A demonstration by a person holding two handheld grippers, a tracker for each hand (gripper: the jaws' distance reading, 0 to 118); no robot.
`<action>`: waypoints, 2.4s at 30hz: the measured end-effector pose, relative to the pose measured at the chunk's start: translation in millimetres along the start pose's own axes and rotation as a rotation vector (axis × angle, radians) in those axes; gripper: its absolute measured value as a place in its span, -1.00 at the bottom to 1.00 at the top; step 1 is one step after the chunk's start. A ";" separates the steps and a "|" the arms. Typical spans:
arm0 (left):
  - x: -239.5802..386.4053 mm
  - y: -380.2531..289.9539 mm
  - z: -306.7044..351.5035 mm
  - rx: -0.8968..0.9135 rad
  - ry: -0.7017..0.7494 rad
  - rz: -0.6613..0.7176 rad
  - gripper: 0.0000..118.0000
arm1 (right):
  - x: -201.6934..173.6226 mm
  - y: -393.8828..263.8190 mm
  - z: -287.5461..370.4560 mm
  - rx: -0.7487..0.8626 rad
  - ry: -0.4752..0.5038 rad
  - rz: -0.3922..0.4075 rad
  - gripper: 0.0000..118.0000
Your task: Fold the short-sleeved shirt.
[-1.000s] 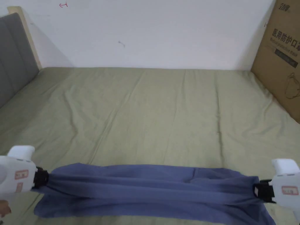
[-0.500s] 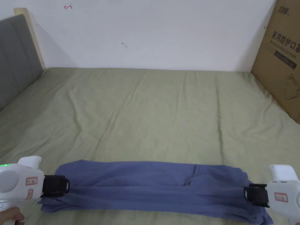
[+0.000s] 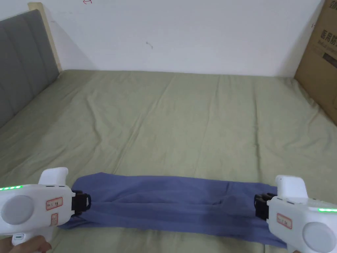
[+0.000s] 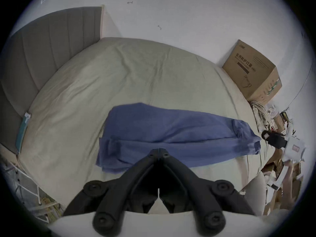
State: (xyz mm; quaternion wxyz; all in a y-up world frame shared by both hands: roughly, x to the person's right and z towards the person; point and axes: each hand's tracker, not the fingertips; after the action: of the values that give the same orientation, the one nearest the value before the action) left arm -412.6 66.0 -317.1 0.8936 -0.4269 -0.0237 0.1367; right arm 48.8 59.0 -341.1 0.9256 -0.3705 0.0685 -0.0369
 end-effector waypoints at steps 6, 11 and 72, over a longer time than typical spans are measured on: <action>-29.9 -12.0 5.0 0.010 -0.035 0.100 -0.98 | -27.6 -5.1 -10.0 -0.040 0.069 0.026 -0.99; -69.7 -14.1 -4.1 0.002 -0.041 0.293 0.55 | -42.5 4.0 -12.4 -0.021 0.089 0.028 -0.99; -82.7 74.3 -52.1 -0.078 -0.336 0.376 -0.82 | -63.7 8.6 13.1 0.349 -0.127 0.078 -0.99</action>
State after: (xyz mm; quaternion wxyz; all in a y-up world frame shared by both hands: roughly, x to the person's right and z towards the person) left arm -500.5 49.2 -401.2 0.8189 -0.4293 -0.0972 0.3685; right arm -11.9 81.7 -331.3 0.9790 -0.2030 0.0167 0.0114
